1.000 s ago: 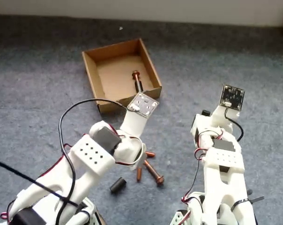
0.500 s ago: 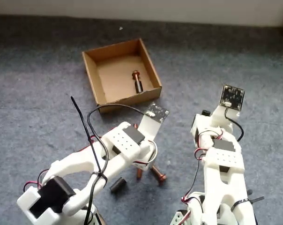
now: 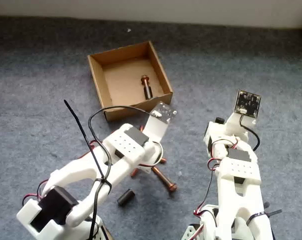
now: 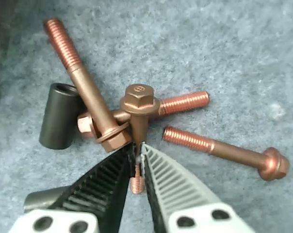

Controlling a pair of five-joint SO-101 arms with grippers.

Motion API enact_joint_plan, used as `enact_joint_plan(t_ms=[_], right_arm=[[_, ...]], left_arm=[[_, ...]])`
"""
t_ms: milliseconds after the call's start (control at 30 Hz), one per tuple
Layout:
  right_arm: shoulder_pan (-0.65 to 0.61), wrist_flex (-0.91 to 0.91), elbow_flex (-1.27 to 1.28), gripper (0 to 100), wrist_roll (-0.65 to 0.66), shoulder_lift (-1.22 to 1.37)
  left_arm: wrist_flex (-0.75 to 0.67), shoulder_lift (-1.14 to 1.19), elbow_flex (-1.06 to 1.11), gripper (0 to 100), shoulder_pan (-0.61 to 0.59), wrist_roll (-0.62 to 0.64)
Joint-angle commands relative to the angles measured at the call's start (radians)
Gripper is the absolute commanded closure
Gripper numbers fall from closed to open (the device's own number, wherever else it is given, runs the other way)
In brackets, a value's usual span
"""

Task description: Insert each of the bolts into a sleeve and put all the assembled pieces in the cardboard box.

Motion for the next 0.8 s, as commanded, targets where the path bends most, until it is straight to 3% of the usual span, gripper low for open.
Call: enact_joint_plan(t_ms=[0,367,567,767], right_arm=[[0.012,-0.024,-0.007,99.2,0.0,-0.036],[0.007,-0.024,-0.007,99.2,0.0,-0.035],[0.005,-0.024,-0.007,99.2,0.0,-0.031],[0.005,-0.024,-0.008,99.2,0.0,-0.03]], left_arm=[[-0.009,-0.001,-0.027,97,-0.064,-0.166],[0.081,-0.002,-0.03,96,-0.108,-0.345],[0.086,-0.076,-0.054,95,-0.145,-0.338],[0.176,-0.311,-0.019,80,-0.139,-0.209]])
